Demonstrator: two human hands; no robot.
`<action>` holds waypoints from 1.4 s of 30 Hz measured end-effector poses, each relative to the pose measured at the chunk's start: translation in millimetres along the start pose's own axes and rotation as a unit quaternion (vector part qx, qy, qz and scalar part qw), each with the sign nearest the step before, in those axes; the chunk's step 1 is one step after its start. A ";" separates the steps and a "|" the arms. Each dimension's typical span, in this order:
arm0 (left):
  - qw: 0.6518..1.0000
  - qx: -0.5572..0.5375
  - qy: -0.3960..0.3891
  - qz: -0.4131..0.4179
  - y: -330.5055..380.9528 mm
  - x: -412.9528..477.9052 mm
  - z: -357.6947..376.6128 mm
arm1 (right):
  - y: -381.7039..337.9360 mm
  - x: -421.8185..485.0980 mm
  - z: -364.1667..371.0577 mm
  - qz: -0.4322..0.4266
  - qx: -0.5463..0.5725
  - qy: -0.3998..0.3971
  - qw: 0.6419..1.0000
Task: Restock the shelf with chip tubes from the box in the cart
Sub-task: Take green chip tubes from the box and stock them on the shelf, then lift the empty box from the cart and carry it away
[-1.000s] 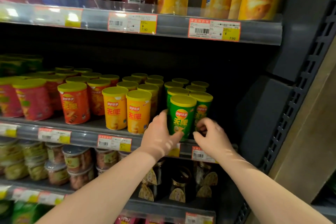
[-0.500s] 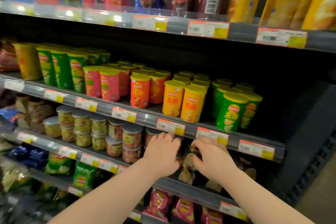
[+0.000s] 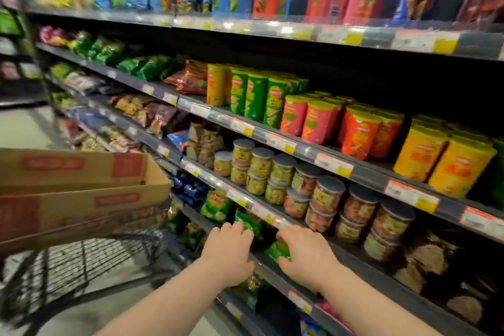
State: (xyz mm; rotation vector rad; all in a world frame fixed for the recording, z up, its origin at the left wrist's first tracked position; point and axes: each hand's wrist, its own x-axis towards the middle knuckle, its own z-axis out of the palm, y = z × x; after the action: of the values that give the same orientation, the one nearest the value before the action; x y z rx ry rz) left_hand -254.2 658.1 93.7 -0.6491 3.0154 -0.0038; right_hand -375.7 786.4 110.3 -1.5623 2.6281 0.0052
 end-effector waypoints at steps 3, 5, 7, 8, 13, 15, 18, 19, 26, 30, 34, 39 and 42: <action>0.999 -0.010 -0.014 -0.044 -45.2 -29.1 12.7 | -47.3 15.7 9.4 -0.034 0.005 -0.019 0.999; 0.997 -0.021 -0.020 -0.072 -70.0 -46.3 20.7 | -74.7 23.8 16.0 -0.057 0.003 -0.032 0.998; 0.995 -0.030 -0.024 -0.095 -88.5 -60.5 28.0 | -96.5 30.8 21.6 -0.073 0.005 -0.047 0.996; 0.994 -0.033 -0.027 -0.105 -95.7 -66.2 31.9 | -105.4 34.2 24.1 -0.080 0.004 -0.053 0.995; 0.984 -0.056 -0.029 -0.167 -128.3 -86.1 47.8 | -137.0 62.0 36.8 -0.113 0.000 -0.077 0.991; 0.980 -0.065 -0.032 -0.188 -145.1 -91.9 50.4 | -150.0 77.9 39.4 -0.124 0.000 -0.083 0.989; 0.973 -0.066 -0.034 -0.219 -177.3 -96.4 52.0 | -172.2 105.8 42.1 -0.148 0.008 -0.091 0.985; 0.970 -0.064 -0.037 -0.231 -188.5 -96.0 52.0 | -179.4 116.3 43.6 -0.158 0.009 -0.092 0.983; 0.953 -0.051 -0.049 -0.296 -264.4 -66.4 48.5 | -217.5 213.1 46.2 -0.206 0.013 -0.110 0.972; 0.942 -0.054 -0.064 -0.324 -306.8 -35.8 46.2 | -228.2 272.6 43.1 -0.220 0.022 -0.117 0.968; 0.933 -0.061 -0.076 -0.347 -339.5 -8.9 51.4 | -230.0 325.4 44.4 -0.218 0.018 -0.137 0.966; 0.917 -0.074 -0.070 -0.385 -376.0 2.5 60.3 | -235.7 377.5 51.5 -0.217 0.013 -0.163 0.962; 0.906 -0.078 -0.073 -0.409 -397.6 2.0 64.5 | -246.0 398.4 57.3 -0.219 0.017 -0.173 0.960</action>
State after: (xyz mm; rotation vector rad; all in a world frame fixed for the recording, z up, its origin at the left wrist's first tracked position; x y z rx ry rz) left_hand -89.0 295.5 34.9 -1.7714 2.3861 0.2363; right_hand -345.2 322.0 33.6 -1.8940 1.9742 0.1860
